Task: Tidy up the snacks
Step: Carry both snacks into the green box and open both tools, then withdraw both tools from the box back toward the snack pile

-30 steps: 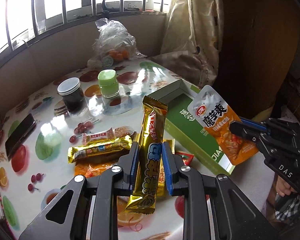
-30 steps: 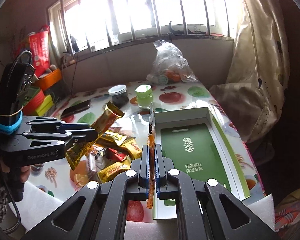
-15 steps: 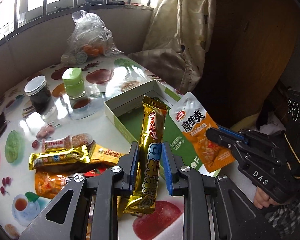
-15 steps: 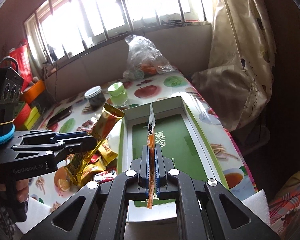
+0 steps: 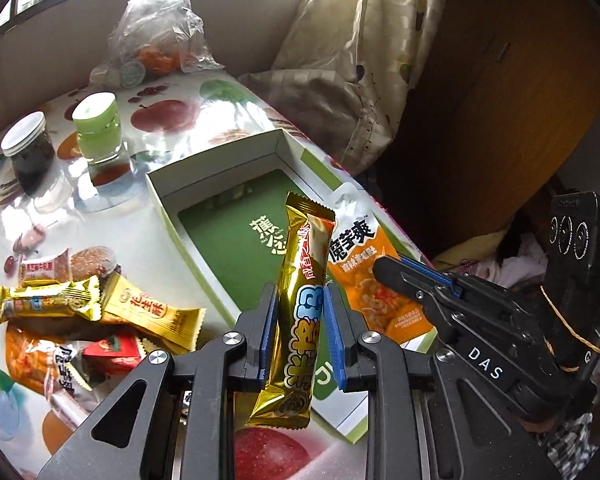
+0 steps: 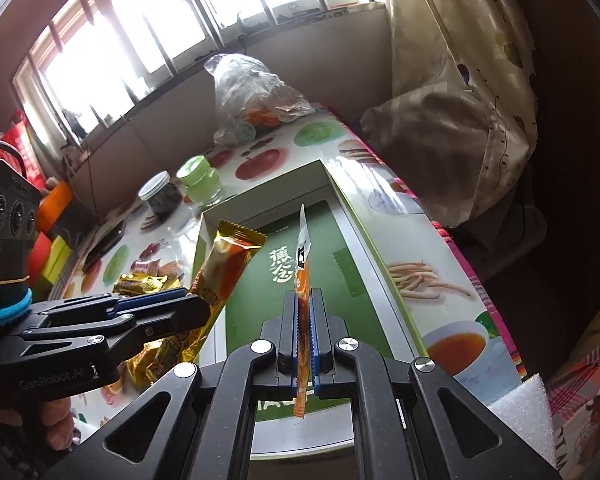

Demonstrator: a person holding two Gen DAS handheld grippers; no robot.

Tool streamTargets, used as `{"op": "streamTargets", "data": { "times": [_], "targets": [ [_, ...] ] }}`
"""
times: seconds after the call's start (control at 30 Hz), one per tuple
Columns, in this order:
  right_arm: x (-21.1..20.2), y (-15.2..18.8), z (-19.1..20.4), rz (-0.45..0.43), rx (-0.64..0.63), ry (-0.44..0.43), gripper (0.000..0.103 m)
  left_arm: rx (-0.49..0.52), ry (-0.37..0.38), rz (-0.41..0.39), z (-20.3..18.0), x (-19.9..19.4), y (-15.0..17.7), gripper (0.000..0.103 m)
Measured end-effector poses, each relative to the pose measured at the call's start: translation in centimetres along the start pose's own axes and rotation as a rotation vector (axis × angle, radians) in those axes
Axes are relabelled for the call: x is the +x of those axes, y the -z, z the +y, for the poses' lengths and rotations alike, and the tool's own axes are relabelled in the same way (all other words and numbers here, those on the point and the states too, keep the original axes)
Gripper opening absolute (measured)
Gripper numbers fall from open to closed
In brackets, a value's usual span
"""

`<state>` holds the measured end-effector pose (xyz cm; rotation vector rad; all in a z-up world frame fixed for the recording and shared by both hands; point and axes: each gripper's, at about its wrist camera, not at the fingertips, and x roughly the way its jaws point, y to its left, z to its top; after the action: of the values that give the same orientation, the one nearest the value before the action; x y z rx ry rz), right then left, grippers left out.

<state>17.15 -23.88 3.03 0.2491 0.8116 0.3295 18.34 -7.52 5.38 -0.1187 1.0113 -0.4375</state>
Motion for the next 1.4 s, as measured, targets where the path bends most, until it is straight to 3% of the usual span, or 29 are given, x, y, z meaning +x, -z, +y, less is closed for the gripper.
{"op": "streamTargets", "data": {
  "times": [0.37, 0.73, 1.07, 1.4],
  "targets": [
    [0.9, 0.2, -0.8, 0.025, -0.01, 0.018, 0.005, -0.06, 0.017, 0.041, 0.0, 2.1, -0.3, 0.024],
    [0.9, 0.2, -0.7, 0.03, -0.034, 0.04, 0.008, -0.059, 0.022, 0.046, -0.1, 2.5, -0.1, 0.024],
    [0.4, 0.8, 0.5, 0.027, -0.113, 0.121, 0.028, -0.051, 0.016, 0.012, 0.1, 1.1, 0.3, 0.024],
    [-1.7, 0.7, 2.6, -0.02, -0.156, 0.141, 0.035, -0.056, -0.022, -0.049, 0.4, -2.2, 1.6, 0.024]
  ]
}}
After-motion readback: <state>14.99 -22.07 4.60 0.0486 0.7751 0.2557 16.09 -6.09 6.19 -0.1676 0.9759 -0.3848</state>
